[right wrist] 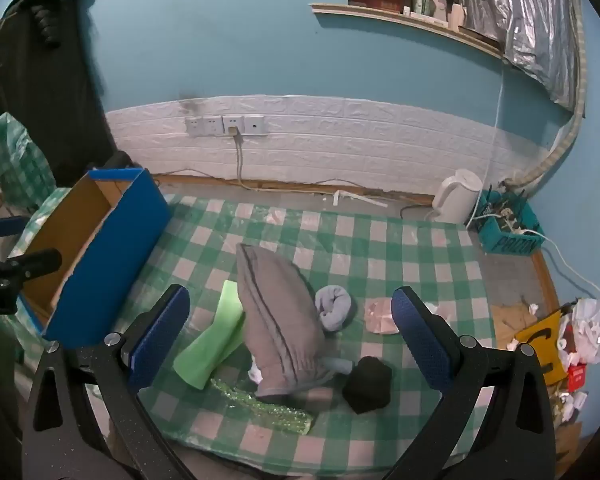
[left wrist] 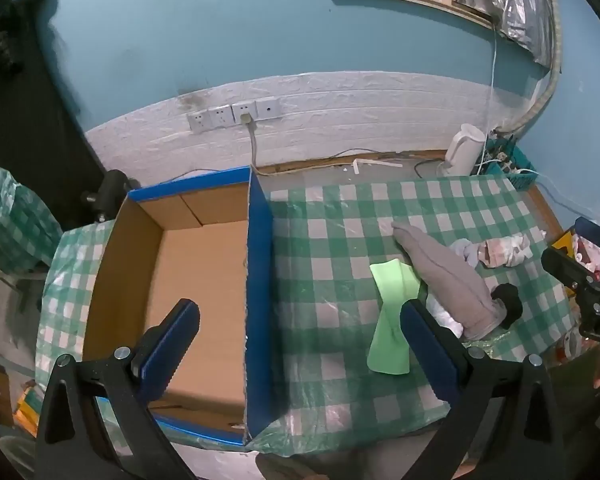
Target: Organize soft objects
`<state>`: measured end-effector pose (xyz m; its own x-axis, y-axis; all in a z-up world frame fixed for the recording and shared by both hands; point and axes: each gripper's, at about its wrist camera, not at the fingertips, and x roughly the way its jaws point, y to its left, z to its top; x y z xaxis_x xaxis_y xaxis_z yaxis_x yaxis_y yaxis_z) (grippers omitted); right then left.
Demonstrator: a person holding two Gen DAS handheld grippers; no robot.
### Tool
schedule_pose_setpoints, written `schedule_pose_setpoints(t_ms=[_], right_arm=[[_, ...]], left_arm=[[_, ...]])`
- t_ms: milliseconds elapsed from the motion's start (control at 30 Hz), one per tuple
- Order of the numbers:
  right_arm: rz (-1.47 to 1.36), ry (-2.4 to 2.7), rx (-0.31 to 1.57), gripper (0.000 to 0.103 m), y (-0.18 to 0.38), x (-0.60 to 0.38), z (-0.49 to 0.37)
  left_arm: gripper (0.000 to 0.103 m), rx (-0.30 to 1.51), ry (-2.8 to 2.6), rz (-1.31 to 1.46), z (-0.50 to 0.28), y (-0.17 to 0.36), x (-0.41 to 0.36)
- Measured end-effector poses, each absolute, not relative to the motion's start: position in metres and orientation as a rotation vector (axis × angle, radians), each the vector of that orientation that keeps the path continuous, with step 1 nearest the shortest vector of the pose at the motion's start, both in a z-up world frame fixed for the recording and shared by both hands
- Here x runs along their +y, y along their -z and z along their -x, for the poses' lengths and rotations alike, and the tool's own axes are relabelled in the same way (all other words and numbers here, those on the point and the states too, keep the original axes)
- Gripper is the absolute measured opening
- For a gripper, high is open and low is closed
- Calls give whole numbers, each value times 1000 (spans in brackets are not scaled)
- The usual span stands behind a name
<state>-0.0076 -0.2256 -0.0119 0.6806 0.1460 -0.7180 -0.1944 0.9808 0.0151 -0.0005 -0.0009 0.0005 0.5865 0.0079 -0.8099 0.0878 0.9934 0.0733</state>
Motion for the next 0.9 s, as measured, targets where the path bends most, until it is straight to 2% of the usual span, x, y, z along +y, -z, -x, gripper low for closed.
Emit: schedule_pose_setpoints(t_ms=[467,900], right_arm=[[64,-187,805,101,12,-224,9],[60,-186,811,101,12,-225,8]], left_arm=[[101,935,72,-55,-6,-2,20],[101,926,62,-89,4,-2,0]])
